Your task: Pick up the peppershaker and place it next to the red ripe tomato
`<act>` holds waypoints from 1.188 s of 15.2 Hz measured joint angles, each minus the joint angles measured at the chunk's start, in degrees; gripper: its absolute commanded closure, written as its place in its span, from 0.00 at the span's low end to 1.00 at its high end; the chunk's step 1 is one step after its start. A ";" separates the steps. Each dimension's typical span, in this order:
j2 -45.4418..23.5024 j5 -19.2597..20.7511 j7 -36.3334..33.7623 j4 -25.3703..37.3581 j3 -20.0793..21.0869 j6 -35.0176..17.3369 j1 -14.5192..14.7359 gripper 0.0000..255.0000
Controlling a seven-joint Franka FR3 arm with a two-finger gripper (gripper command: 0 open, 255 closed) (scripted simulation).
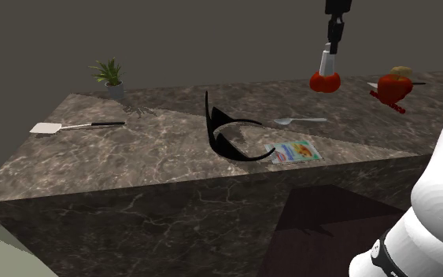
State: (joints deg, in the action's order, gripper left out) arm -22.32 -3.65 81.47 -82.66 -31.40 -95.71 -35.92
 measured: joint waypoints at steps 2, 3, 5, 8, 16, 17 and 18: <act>0.10 0.04 -0.13 -1.65 0.04 -1.54 0.19 1.00; -0.02 -0.02 -0.08 -2.22 0.07 -2.22 0.17 1.00; -0.13 -0.10 -0.24 -3.51 0.16 -3.60 0.32 1.00; -0.67 -0.36 -0.23 -5.20 0.30 -5.75 0.30 1.00; -1.72 -0.93 -0.39 -9.99 0.71 -11.42 0.50 1.00; -2.05 -1.09 -0.28 -10.22 0.76 -11.97 0.38 1.00; -2.43 -1.28 -0.27 -10.63 0.86 -12.72 0.33 1.00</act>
State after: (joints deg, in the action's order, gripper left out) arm -24.75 -4.93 81.20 -93.29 -30.53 -108.42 -35.60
